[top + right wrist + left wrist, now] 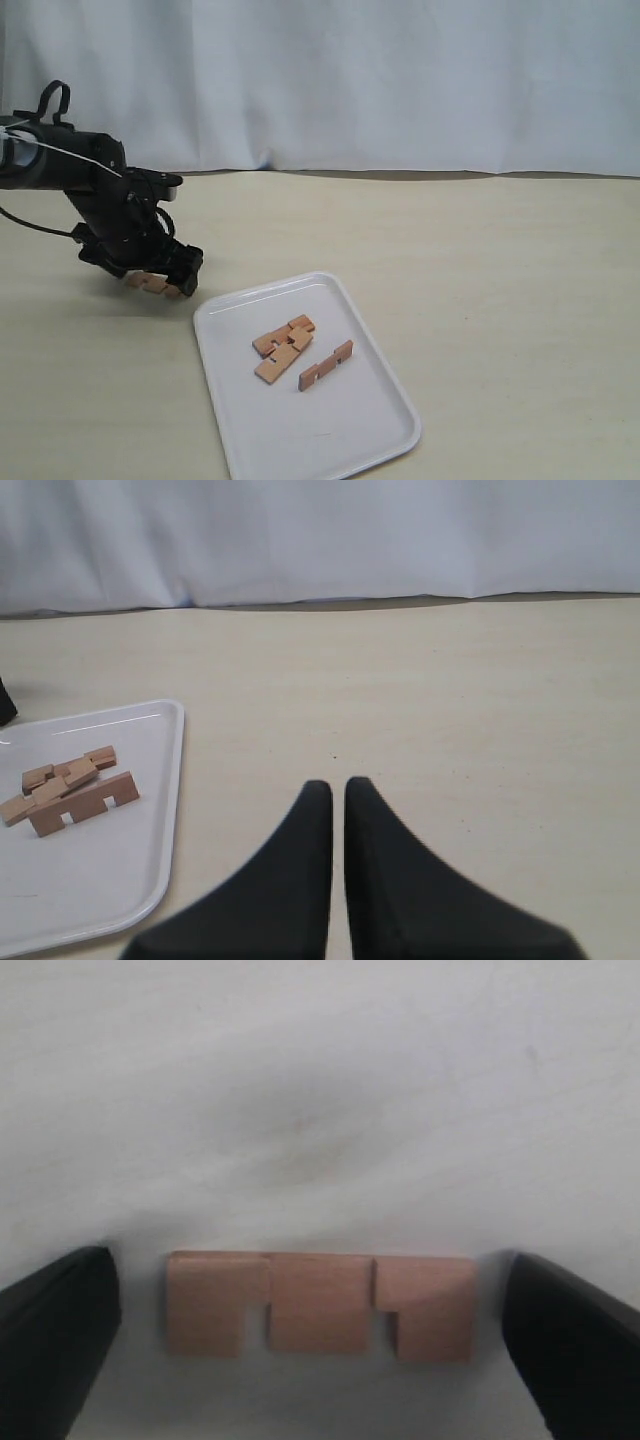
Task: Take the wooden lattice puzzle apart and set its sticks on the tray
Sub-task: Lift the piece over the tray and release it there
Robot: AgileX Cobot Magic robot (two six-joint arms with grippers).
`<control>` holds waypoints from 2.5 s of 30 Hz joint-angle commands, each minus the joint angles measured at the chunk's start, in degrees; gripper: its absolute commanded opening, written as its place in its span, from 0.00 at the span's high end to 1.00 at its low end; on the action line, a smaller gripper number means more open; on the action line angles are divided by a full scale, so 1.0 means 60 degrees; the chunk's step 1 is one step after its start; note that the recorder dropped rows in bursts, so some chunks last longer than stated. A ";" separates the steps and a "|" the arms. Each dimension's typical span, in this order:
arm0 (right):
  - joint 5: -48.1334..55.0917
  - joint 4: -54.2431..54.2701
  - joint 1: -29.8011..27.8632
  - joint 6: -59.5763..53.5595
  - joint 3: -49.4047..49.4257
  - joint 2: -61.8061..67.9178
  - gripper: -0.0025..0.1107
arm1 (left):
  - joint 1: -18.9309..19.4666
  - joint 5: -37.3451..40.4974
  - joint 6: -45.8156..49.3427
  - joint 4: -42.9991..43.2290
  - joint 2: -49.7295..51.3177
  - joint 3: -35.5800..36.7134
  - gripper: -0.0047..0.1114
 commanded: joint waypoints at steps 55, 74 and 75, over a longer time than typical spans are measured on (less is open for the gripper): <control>-0.0040 -0.0006 0.0027 0.0002 0.0008 -0.0046 0.94 | -0.4130 0.0829 -0.0686 -0.0222 -0.1196 -0.0296 0.32; -0.0040 -0.0006 0.0027 0.0002 0.0008 -0.0046 0.94 | -0.3655 0.3655 -0.1921 0.1693 -0.2741 0.0024 0.96; -0.0040 -0.0006 0.0027 0.0002 0.0008 -0.0046 0.94 | -0.3537 0.3655 -0.1921 0.1705 -0.2931 0.0224 0.96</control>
